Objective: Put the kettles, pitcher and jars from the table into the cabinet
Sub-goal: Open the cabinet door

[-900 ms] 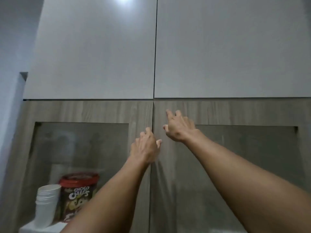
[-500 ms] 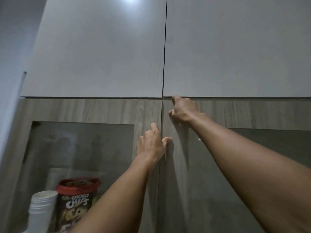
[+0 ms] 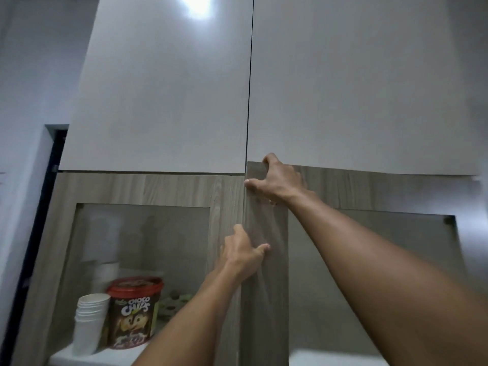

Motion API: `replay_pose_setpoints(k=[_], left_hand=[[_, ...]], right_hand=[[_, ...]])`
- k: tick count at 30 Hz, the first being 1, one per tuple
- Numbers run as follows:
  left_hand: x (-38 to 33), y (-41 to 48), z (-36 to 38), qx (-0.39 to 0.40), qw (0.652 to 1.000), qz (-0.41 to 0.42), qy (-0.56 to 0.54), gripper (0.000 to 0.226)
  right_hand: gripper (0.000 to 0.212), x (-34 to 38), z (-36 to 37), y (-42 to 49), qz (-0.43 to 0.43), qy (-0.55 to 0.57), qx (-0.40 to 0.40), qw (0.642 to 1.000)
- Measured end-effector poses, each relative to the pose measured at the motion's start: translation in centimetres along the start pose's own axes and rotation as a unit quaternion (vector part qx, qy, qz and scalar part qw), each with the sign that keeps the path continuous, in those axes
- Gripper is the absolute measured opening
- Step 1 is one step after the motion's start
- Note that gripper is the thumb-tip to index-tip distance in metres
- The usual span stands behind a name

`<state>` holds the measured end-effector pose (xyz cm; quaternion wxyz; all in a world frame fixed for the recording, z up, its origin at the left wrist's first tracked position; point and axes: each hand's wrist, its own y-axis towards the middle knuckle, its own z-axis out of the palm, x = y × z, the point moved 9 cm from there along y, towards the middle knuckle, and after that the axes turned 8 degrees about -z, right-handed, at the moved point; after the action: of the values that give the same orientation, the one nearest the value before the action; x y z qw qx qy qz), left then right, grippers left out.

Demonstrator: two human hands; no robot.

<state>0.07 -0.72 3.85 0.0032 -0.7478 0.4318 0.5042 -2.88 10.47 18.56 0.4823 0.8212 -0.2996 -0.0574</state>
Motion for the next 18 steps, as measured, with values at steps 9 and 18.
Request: replay_pose_setpoints(k=[9,18], left_hand=[[-6.6,-15.7,-3.8,0.044,0.992,0.112,-0.022,0.047],[-19.4,-36.8,-2.9,0.126,0.96,0.243,-0.063,0.027]], right_hand=[[0.07,5.0,-13.8,-10.9,0.061,-0.002,-0.051,0.997],[0.04,4.3,-34.3,-22.9,0.127,-0.203,-0.063,0.969]])
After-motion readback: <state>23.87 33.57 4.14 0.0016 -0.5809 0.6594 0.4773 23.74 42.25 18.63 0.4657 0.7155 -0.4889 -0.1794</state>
